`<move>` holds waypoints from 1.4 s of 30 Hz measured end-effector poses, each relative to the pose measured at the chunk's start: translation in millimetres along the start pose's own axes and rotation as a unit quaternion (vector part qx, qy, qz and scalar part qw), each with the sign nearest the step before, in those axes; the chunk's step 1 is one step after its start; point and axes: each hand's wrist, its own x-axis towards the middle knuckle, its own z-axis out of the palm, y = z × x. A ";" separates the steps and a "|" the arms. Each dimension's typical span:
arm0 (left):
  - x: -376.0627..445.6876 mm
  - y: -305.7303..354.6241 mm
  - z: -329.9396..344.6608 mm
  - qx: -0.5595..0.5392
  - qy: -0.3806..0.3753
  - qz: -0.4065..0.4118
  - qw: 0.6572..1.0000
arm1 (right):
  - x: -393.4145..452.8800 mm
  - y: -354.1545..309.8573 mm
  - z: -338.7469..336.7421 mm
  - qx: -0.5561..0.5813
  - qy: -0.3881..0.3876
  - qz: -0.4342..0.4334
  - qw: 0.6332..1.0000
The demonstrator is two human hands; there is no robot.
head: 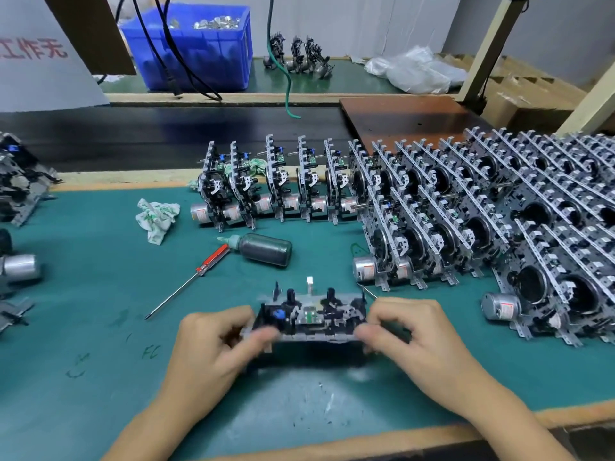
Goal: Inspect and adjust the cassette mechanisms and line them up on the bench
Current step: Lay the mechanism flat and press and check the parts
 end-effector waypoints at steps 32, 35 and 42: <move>-27.0 28.3 19.0 0.126 0.147 0.109 0.975 | -8.9 -17.5 30.2 -0.047 0.095 -0.029 0.994; -34.2 31.1 28.1 0.230 0.138 0.162 0.950 | -8.9 -17.5 28.9 -0.050 0.102 -0.030 0.993; -37.8 39.7 46.3 0.282 0.093 0.093 0.950 | -5.4 -20.4 36.4 -0.087 0.173 -0.024 0.981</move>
